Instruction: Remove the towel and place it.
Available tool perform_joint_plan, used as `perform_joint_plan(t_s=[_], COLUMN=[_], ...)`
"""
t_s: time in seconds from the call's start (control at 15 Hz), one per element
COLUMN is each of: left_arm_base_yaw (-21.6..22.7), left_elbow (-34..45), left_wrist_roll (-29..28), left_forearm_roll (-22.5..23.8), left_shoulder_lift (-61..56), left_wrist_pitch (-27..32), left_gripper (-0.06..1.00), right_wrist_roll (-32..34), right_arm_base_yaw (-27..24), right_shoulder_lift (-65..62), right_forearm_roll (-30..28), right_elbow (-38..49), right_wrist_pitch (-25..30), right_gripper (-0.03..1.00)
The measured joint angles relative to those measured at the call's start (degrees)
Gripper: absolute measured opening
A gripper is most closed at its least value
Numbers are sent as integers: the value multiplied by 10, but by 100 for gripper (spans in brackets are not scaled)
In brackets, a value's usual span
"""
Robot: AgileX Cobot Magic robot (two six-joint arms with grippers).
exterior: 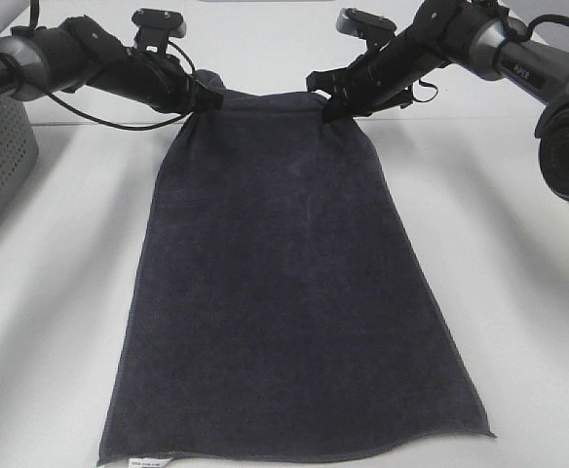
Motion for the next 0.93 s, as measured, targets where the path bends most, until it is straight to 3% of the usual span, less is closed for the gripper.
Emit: perform_joint_plan(t_s=[0.13, 0.27, 0.33, 0.53, 0.6, 0.73, 0.93], left_arm_base_yaw=[-5, -7, -7, -7, -7, -7, -7], left_elbow=[0, 0, 0, 0, 0, 0, 0], left_wrist_roll=[14, 19, 19, 19, 19, 19, 19], left_forearm_roll=[-1, -1, -1, -5, -9, -13, -14], left_shoulder_lift=[7, 12, 15, 22, 22, 22, 22], left_wrist_pitch=[-23, -37, -48, -87, -91, -95, -96], left_gripper=[4, 8, 16, 65, 78, 85, 86], right_wrist_roll=[0, -4, -5, -5, -5, -6, -7], right_arm_base_yaw=[0, 0, 0, 0, 0, 0, -1], right_shoulder_lift=[6, 13, 17, 19, 19, 19, 19], right_forearm_roll=[-1, -1, -1, -22, -40, -65, -98], right_elbow=[0, 0, 0, 0, 0, 0, -3], right_wrist_pitch=[-15, -19, -21, -22, -22, -17, -9], right_gripper=[4, 12, 22, 70, 78, 83, 85])
